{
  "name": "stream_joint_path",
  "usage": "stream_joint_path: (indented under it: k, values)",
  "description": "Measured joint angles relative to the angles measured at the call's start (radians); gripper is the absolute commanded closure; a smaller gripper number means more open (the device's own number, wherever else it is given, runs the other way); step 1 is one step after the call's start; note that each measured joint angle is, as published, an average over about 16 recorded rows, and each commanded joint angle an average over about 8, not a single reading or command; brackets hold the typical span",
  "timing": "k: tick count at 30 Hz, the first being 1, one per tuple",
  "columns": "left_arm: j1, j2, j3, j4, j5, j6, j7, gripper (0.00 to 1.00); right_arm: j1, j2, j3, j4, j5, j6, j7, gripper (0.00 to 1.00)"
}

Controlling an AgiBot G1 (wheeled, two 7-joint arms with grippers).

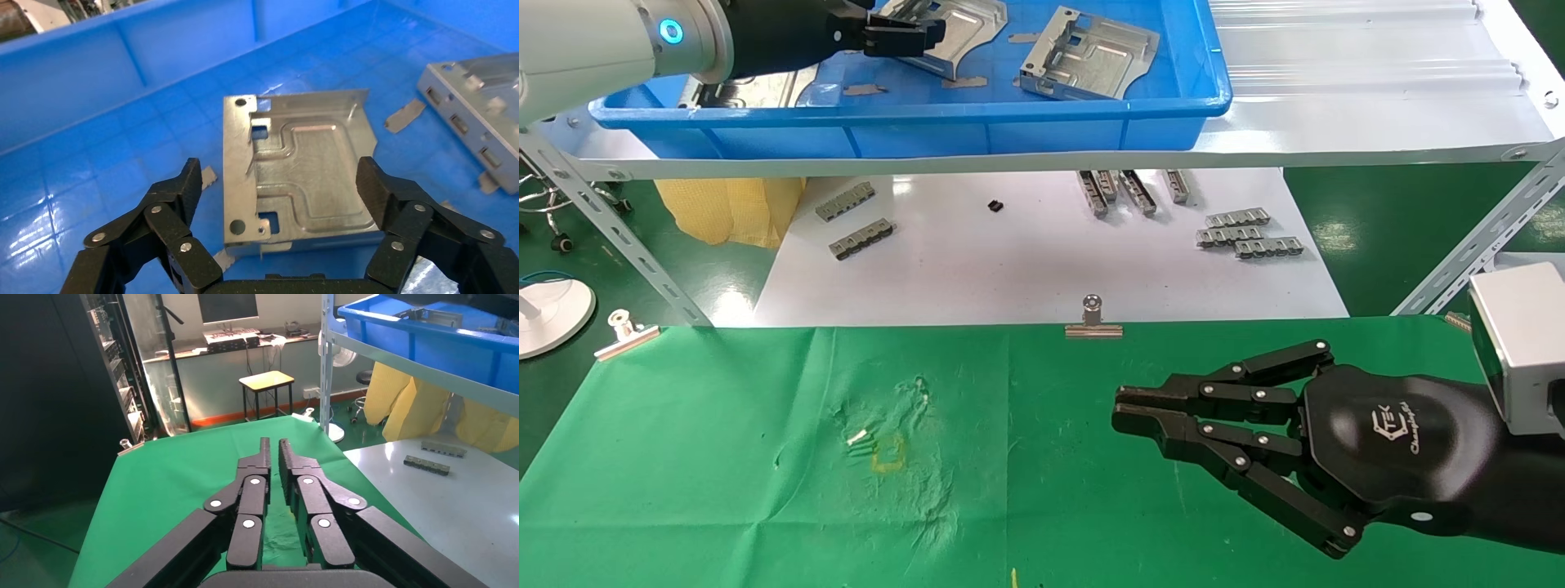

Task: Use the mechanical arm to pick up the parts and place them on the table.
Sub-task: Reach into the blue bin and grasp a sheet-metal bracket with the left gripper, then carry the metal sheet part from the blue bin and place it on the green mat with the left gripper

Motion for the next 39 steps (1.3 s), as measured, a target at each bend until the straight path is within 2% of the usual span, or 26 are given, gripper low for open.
stream_joint_path:
  k: [13,26,33,39]
  values:
    - [0.004,0.013,-0.002,0.014,-0.002,-0.046,0.025,1.0,0.0,0.0,0.0,0.0,0.0,0.0,0.0,0.0]
    - [0.004,0.006,-0.011,0.009,-0.015,-0.036,0.039,1.0,0.0,0.0,0.0,0.0,0.0,0.0,0.0,0.0]
    - [-0.013,-0.029,-0.032,-0.018,-0.047,0.057,0.067,1.0,0.0,0.0,0.0,0.0,0.0,0.0,0.0,0.0]
    - [-0.028,-0.084,-0.051,-0.052,-0.08,0.235,0.113,1.0,0.0,0.0,0.0,0.0,0.0,0.0,0.0,0.0]
